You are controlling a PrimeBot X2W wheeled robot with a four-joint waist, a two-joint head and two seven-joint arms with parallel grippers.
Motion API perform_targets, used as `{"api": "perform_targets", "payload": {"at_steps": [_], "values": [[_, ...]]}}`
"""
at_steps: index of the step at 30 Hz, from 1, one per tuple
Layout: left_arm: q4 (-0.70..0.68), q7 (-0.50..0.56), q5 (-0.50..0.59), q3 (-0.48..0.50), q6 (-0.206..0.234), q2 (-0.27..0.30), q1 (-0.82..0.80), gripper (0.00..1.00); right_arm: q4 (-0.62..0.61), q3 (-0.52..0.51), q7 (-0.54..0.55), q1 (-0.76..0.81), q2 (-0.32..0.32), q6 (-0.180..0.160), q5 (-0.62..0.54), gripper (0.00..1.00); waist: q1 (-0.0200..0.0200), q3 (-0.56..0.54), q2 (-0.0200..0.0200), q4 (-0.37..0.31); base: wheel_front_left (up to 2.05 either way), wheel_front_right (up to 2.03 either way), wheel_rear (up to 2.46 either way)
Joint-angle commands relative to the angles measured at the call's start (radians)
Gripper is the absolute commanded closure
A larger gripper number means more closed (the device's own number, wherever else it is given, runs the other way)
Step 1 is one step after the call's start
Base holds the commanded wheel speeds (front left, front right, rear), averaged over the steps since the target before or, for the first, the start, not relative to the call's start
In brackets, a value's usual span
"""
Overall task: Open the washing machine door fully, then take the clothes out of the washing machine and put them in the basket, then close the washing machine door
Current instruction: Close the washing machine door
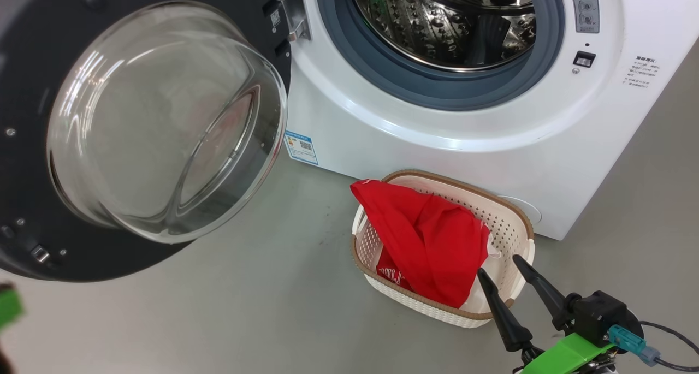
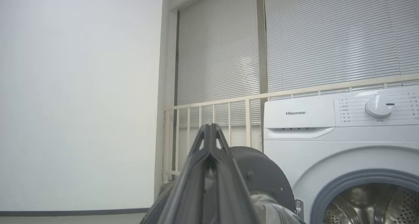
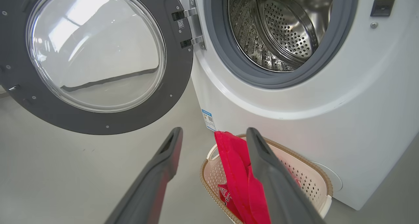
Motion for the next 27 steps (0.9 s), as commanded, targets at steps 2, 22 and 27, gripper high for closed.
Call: {"api": "perform_targets", "payload": {"at_steps": [2, 22, 27], "values": [[-0.011, -0.004, -0.002, 0.075, -0.026, 0.072, -0.094, 1.0, -0.028, 0.01, -0.006, -0.005, 0.002, 0.006, -0.008, 0.0, 0.0, 0.004, -0.0001, 0.0, 0.0, 0.0, 0.0], [0.914, 0.209, -0.582, 0.07, -0.046, 0.512, -0.585, 1.0, -0.054, -0.047, -0.006, -0.008, 0.029, 0.006, -0.032, 0.0, 0.0, 0.071, -0.0001, -0.005, 0.0, 0.0, 0.0], [1.059, 0.383, -0.692, 0.028, -0.046, 0.562, -0.606, 1.0, -0.055, -0.044, -0.006, -0.013, 0.018, 0.006, -0.033, 0.0, 0.0, 0.086, -0.0001, -0.014, 0.0, 0.0, 0.0]]}}
